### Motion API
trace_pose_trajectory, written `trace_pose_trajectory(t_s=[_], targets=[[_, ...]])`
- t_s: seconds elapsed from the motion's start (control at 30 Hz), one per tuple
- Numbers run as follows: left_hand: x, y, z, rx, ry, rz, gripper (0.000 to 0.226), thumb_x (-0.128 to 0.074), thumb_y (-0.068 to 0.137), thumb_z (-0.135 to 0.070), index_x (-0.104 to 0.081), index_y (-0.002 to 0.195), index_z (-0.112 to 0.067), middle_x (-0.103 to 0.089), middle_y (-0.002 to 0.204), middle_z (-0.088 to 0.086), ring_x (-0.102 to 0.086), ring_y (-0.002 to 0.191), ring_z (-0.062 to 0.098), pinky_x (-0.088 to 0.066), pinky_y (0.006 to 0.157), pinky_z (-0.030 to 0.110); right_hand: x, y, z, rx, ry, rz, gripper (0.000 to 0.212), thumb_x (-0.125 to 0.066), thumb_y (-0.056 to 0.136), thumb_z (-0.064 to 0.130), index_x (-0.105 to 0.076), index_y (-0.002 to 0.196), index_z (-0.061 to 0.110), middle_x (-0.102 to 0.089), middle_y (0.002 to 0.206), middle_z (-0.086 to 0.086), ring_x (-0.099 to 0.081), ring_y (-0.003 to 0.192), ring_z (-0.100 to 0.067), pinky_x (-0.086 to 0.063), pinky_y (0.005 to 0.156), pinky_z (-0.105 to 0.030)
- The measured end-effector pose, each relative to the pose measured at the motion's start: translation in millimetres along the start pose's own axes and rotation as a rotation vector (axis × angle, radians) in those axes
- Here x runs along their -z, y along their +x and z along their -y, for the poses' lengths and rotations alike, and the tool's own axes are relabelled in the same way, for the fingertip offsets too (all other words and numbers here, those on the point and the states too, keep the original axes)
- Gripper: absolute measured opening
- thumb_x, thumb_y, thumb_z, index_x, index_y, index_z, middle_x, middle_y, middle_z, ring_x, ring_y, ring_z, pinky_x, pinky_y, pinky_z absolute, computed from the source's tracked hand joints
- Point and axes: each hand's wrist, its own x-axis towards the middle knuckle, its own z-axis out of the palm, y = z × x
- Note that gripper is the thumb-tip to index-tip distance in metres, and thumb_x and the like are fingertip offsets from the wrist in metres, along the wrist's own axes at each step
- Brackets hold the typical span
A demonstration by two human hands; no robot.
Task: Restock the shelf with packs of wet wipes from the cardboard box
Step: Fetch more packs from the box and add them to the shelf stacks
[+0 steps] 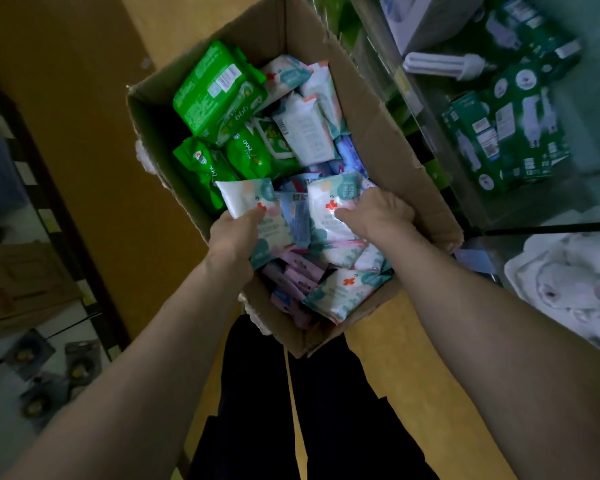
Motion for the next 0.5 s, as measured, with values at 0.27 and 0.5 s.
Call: trace_pose_trajectory(t_s=[0.27,0.5], targets=[[-0.4,-0.3,2.9,-0.054,0.059,-0.01,0.009,-0.062,0.092,-0.018,-0.056,0.099,-0.017,-0.066,0.109,0.016,-0.066,0.096,0.034,-0.055,0.086,0.052,-37.4,-5.9,6.5,-0.053,0.071,-0.041,0.068,-0.07,0.084,0.037,-0.031,0.132,0.008,-0.051,0.133,-0.016,-0.051,0.121,-0.034,-0.041,0.088,-0.037],[-3.9,-3.2,2.9,-0.073,0.042,-0.021,0.014,-0.06,0.092,-0.014,-0.057,0.105,-0.013,-0.066,0.104,0.015,-0.067,0.094,0.033,-0.056,0.083,0.051,-55.0,-2.0,5.9,-0.104,0.312,-0.124,0.055,-0.067,0.083,0.018,-0.038,0.129,0.011,-0.052,0.131,-0.016,-0.046,0.124,-0.035,-0.038,0.101,-0.043]])
